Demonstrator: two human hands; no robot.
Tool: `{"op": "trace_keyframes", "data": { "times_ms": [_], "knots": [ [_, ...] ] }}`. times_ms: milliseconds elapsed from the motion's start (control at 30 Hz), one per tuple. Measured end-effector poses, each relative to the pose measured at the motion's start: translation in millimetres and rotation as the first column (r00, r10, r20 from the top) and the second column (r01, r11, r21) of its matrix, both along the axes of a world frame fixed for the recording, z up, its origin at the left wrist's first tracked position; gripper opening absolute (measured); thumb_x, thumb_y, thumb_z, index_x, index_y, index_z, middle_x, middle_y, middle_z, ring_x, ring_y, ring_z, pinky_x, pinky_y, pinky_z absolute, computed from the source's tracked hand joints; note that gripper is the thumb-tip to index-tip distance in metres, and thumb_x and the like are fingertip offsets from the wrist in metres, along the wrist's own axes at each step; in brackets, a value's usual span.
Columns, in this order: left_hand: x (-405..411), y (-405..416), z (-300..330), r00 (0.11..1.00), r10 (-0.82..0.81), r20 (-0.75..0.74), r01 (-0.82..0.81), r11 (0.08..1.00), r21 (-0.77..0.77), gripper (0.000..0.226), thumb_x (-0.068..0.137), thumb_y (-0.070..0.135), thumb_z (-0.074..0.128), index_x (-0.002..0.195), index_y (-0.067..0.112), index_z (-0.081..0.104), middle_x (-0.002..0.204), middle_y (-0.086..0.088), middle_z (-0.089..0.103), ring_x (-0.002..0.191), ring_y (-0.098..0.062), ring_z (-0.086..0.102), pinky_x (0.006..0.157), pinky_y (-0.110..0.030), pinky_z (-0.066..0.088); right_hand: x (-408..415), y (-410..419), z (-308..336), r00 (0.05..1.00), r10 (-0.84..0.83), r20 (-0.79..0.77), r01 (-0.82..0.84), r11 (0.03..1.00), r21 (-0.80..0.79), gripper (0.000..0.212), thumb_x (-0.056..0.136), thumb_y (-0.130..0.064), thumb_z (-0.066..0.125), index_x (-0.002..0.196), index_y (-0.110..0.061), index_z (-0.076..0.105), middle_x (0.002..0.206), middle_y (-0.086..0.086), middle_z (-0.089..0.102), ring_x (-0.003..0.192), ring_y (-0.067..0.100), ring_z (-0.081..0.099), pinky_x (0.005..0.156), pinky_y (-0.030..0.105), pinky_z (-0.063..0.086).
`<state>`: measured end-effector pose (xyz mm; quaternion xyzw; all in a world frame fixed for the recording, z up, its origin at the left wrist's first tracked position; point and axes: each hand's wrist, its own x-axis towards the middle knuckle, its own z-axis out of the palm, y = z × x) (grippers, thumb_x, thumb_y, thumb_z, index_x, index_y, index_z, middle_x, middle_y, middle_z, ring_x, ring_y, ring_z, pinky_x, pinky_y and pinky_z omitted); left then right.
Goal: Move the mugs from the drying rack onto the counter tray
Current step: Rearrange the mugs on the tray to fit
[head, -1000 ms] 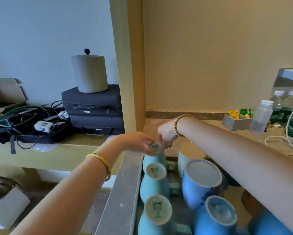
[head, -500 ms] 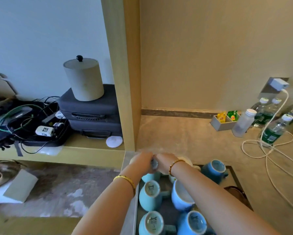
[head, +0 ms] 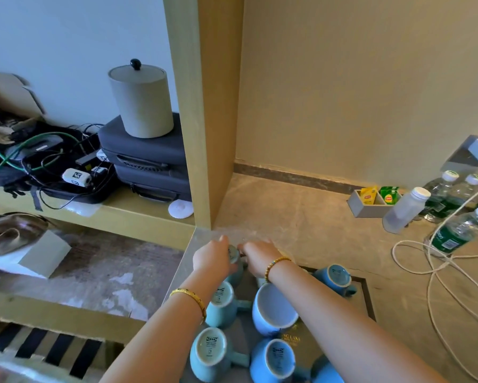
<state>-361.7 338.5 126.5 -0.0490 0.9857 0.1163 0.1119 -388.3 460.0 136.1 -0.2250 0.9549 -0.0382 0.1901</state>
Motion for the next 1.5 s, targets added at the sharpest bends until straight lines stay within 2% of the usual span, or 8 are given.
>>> {"op": "trace_keyframes", "data": {
  "times_ms": [67, 167, 300, 433, 633, 833, 1233, 1500],
  "knots": [
    [1, 2, -1, 0.999, 0.023, 0.023, -0.023, 1.0, -0.013, 0.053, 0.081, 0.042, 0.06, 0.119, 0.016, 0.034, 0.104, -0.006, 0.061, 0.089, -0.028, 0.062, 0.057, -0.031, 0.044, -1, 1, -2, 1.0, 0.018, -0.013, -0.017, 0.999, 0.04, 0.045, 0.083, 0.004, 0.042, 0.122, -0.014, 0.056, 0.112, 0.008, 0.067, 0.114, 0.027, 0.057, 0.118, 0.048, 0.003],
    [-2, 4, -1, 0.996, 0.051, 0.071, -0.05, 0.999, -0.011, 0.058, 0.081, 0.04, 0.06, 0.125, 0.017, 0.03, 0.109, -0.008, 0.059, 0.092, -0.028, 0.062, 0.06, -0.031, 0.045, 0, 2, -6, 1.0, 0.007, 0.001, -0.007, 1.0, -0.005, 0.049, 0.083, 0.003, 0.039, 0.125, -0.017, 0.052, 0.108, 0.006, 0.068, 0.112, 0.026, 0.058, 0.116, 0.049, -0.006],
    [-2, 1, 0, 0.989, 0.038, 0.139, -0.04, 0.999, 0.01, 0.066, 0.085, 0.045, 0.058, 0.132, 0.013, 0.025, 0.119, -0.012, 0.055, 0.099, -0.03, 0.06, 0.071, -0.038, 0.051, 0, 5, -11, 0.997, -0.038, 0.061, 0.042, 0.998, -0.054, 0.054, 0.082, 0.003, 0.037, 0.128, -0.022, 0.049, 0.111, 0.004, 0.067, 0.116, 0.026, 0.056, 0.116, 0.048, -0.005],
    [5, -4, 6, 0.888, -0.009, 0.46, -0.074, 0.984, 0.164, 0.094, 0.089, 0.052, 0.049, 0.146, 0.003, -0.008, 0.14, -0.021, 0.044, 0.122, -0.033, 0.049, 0.099, -0.038, 0.04, 6, 1, -9, 0.996, -0.042, 0.078, 0.037, 0.997, 0.068, 0.04, 0.083, -0.001, 0.041, 0.121, -0.013, 0.05, 0.119, 0.01, 0.06, 0.122, 0.031, 0.048, 0.115, 0.052, 0.002],
    [9, -6, 31, 0.824, -0.219, 0.522, 0.298, 0.952, -0.072, 0.072, 0.082, 0.057, 0.057, 0.127, 0.001, 0.047, 0.129, -0.013, 0.055, 0.114, -0.029, 0.054, 0.092, -0.033, 0.043, 15, -2, 5, 0.994, 0.024, 0.11, -0.042, 0.984, 0.171, 0.037, 0.084, -0.001, 0.04, 0.112, -0.012, 0.062, 0.123, 0.011, 0.056, 0.126, 0.032, 0.042, 0.114, 0.058, 0.001],
    [40, -4, 13, 0.801, -0.39, 0.454, 0.426, 0.904, 0.026, 0.076, 0.078, 0.023, 0.073, 0.138, 0.013, 0.029, 0.136, -0.014, 0.041, 0.12, -0.034, 0.047, 0.096, -0.04, 0.042, 44, -1, 7, 0.977, 0.138, 0.163, -0.166, 0.97, 0.178, 0.024, 0.086, -0.002, 0.037, 0.085, -0.014, 0.058, 0.079, 0.008, 0.053, 0.112, 0.035, 0.049, 0.111, 0.063, -0.005],
    [55, -21, 3, 0.924, -0.295, 0.243, 0.301, 0.954, 0.014, 0.054, 0.077, 0.032, 0.071, 0.119, 0.01, 0.045, 0.117, -0.012, 0.056, 0.102, -0.029, 0.056, 0.077, -0.033, 0.043, 77, 2, -11, 0.949, 0.307, -0.07, -0.276, 0.917, 0.29, 0.021, 0.087, -0.006, 0.041, 0.088, -0.012, 0.061, 0.1, 0.009, 0.062, 0.115, 0.03, 0.046, 0.111, 0.06, -0.013],
    [71, -10, -7, 0.992, -0.048, 0.118, 0.049, 0.999, -0.004, 0.053, 0.078, 0.041, 0.065, 0.114, 0.007, 0.046, 0.107, -0.009, 0.061, 0.092, -0.027, 0.06, 0.063, -0.03, 0.044, 96, 7, -18, 0.924, 0.297, -0.239, -0.247, 0.944, 0.219, 0.031, 0.09, -0.012, 0.04, 0.118, -0.01, 0.054, 0.114, 0.007, 0.061, 0.124, 0.03, 0.045, 0.113, 0.051, -0.015]
  ]
}}
